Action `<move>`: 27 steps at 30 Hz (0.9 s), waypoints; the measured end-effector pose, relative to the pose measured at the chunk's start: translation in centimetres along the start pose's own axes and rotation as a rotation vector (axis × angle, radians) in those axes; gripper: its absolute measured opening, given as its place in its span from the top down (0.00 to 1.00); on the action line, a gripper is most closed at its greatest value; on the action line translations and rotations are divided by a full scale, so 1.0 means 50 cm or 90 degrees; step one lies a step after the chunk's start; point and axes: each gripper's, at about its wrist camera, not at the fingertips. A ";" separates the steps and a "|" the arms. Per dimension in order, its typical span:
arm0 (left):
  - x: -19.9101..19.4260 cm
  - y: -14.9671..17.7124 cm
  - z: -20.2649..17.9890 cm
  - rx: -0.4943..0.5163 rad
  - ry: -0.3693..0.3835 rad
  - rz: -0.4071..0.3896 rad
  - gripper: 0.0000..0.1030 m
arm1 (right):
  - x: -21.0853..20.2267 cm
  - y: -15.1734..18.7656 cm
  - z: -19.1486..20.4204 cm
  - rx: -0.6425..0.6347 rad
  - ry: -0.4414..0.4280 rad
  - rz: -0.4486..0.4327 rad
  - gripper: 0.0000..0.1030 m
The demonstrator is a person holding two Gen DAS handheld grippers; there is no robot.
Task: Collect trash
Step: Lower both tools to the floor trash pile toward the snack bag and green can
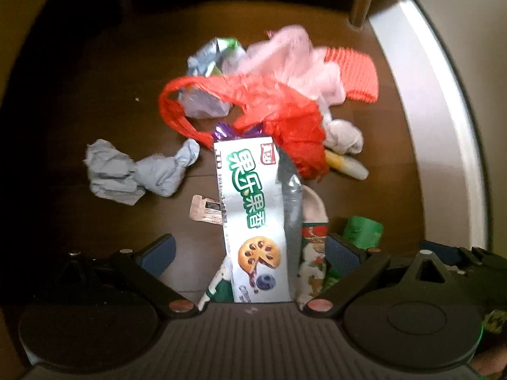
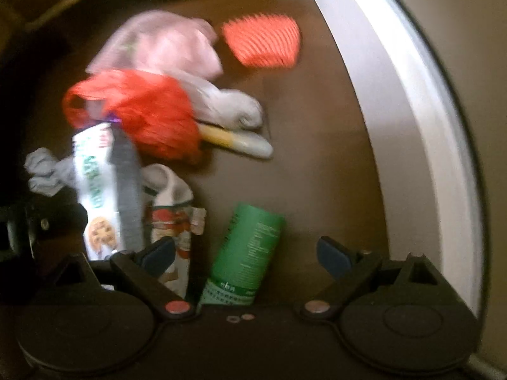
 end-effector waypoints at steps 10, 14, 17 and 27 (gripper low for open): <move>0.097 -0.057 0.017 0.042 0.033 0.069 0.02 | 0.110 -0.067 0.021 -0.027 0.011 0.147 0.09; 0.120 -0.065 0.022 0.078 0.052 0.100 0.02 | 0.121 -0.071 0.027 -0.060 0.024 0.177 0.09; 0.127 -0.060 0.021 0.087 0.058 0.099 0.13 | 0.118 -0.073 0.031 -0.047 0.021 0.185 0.09; 0.137 -0.059 0.016 0.079 0.070 0.098 0.54 | 0.136 -0.065 0.020 0.053 0.001 0.194 0.21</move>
Point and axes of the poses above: each gripper's, at about its wrist camera, not at the fingertips, and x roughly the way its jaws point, z to its left, y to its underside, and after that the axes turned 10 degrees about z, right-handed
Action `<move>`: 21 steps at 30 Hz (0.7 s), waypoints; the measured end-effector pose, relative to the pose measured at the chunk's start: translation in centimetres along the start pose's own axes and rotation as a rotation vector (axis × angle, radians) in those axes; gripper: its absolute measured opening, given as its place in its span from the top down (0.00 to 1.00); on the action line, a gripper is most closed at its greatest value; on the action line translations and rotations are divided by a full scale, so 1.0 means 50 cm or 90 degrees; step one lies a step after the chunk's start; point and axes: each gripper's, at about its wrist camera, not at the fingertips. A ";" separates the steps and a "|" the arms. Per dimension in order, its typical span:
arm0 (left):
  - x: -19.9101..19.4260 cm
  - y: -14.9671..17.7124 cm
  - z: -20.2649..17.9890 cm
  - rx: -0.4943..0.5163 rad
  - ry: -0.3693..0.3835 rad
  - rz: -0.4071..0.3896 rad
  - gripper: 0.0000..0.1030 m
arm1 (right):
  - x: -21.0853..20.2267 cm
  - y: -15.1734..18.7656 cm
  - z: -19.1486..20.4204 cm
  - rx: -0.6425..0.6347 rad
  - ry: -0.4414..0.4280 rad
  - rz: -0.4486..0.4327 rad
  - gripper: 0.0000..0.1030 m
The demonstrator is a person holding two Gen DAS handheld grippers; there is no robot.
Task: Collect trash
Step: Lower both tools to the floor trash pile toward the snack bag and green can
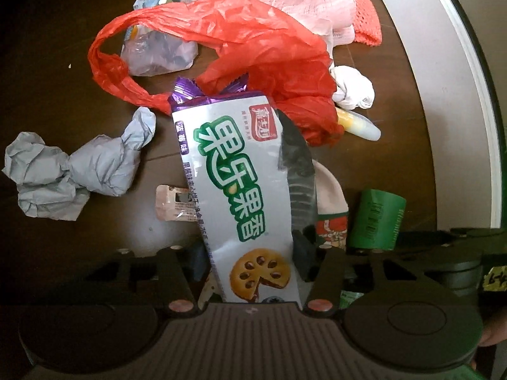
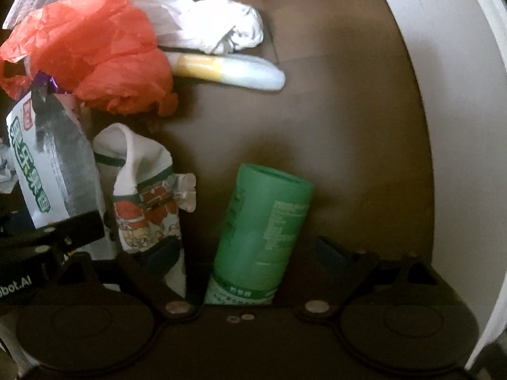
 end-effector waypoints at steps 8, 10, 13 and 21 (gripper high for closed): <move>-0.006 0.001 0.005 -0.001 -0.003 -0.012 0.63 | -0.008 0.004 -0.012 -0.015 0.014 -0.002 0.54; -0.011 0.004 0.005 0.002 -0.005 -0.014 0.64 | -0.012 -0.002 -0.011 -0.017 0.007 -0.009 0.54; -0.017 0.005 0.004 0.002 -0.019 -0.016 0.64 | -0.040 -0.001 -0.010 -0.024 0.001 -0.026 0.54; -0.121 0.060 0.008 -0.053 -0.028 -0.029 0.66 | -0.148 0.077 -0.029 -0.028 -0.008 -0.059 0.54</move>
Point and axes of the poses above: each gripper's, at about its wrist camera, not at the fingertips, and x roughly the way its jaws point, z to its left, y to its underside, and after that the axes turned 10 degrees about z, right-handed
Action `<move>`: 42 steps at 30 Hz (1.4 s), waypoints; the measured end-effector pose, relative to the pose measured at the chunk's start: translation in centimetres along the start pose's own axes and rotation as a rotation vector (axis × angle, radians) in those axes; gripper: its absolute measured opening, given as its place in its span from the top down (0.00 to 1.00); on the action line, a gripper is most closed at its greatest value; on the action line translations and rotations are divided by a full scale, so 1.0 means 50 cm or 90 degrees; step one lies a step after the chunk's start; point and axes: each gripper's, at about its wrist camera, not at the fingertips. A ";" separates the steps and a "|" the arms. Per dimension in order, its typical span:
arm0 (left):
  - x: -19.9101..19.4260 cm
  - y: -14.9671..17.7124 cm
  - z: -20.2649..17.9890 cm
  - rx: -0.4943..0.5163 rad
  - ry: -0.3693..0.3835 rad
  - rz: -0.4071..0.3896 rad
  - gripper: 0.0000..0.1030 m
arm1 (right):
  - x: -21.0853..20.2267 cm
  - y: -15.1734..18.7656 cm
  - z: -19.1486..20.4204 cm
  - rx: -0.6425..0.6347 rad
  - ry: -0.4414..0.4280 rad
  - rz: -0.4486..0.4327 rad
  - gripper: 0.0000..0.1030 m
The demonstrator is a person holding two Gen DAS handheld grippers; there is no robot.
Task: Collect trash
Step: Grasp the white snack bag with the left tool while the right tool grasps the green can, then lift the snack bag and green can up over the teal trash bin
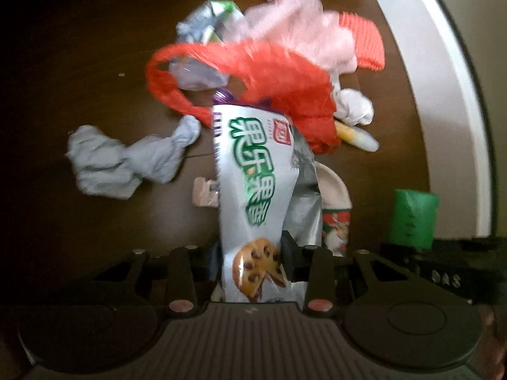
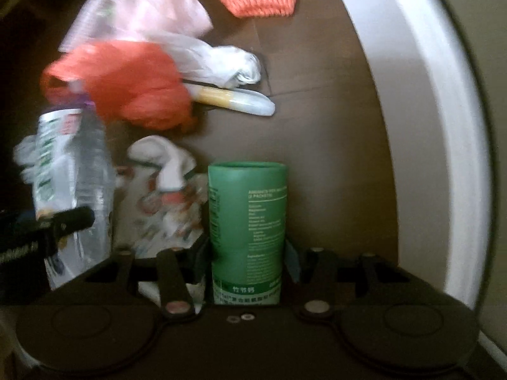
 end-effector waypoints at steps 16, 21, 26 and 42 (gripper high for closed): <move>-0.501 0.125 -0.073 -0.024 -0.010 -0.068 0.69 | -0.482 0.155 0.060 -0.054 -0.059 -0.086 0.54; -0.741 0.157 -0.105 -0.024 0.007 -0.143 0.69 | -0.723 0.170 0.091 -0.089 -0.086 -0.156 0.54; -0.966 0.175 -0.119 -0.009 0.019 -0.217 0.69 | -0.942 0.192 0.145 -0.125 -0.103 -0.227 0.54; -1.467 0.095 -0.125 0.061 -0.013 -0.430 0.69 | -1.426 0.159 0.300 -0.177 -0.115 -0.452 0.54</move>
Point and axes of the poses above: each gripper's, at about its wrist camera, not at the fingertips, and x roughly the way its jaws point, z to its left, y to its underside, and after that the axes turned 10 degrees about z, right-handed
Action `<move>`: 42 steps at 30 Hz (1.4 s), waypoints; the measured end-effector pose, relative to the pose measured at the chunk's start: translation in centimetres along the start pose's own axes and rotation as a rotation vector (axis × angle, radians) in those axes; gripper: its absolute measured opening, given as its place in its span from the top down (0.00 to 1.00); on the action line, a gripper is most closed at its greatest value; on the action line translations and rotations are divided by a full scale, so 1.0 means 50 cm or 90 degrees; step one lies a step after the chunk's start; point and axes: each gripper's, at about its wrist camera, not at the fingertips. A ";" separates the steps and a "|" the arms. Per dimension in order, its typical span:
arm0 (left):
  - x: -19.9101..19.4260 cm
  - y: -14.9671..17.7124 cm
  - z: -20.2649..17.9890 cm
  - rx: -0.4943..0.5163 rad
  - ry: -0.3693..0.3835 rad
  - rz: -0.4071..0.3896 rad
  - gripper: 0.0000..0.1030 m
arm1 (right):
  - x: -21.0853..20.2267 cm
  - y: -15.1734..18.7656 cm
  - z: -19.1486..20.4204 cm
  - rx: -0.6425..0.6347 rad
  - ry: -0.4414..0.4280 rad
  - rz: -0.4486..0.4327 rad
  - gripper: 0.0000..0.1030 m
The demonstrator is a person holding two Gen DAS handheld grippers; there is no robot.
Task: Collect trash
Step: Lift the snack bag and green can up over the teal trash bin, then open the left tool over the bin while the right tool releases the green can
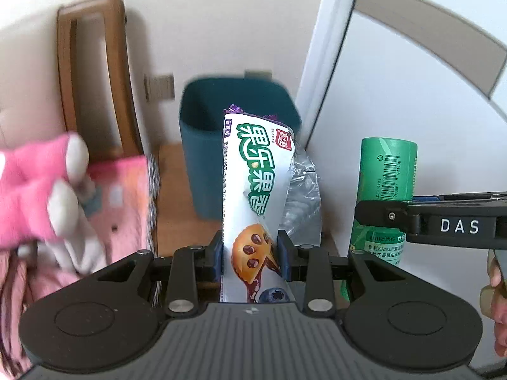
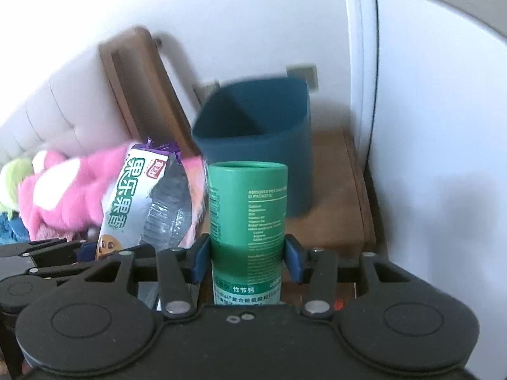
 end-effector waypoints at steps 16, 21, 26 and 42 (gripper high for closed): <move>0.218 -0.417 0.011 -0.100 -0.055 -0.006 0.69 | 0.171 -0.417 -0.055 -0.094 -0.018 -0.035 0.54; 0.302 -0.450 0.011 -0.097 -0.091 0.027 0.68 | 0.257 -0.461 -0.085 -0.079 -0.030 -0.007 0.54; 0.368 -0.456 0.020 -0.107 -0.102 0.051 0.68 | 0.330 -0.467 -0.104 -0.073 -0.029 0.019 0.54; 0.492 -0.442 0.038 -0.134 -0.120 0.138 0.62 | 0.447 -0.449 -0.129 -0.056 -0.004 0.101 0.53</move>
Point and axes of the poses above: each gripper's, at about its wrist camera, not at the fingertips, and x roughly the way its jaws point, z to its left, y to its underside, and after that the axes turned 10 degrees about z, right-handed
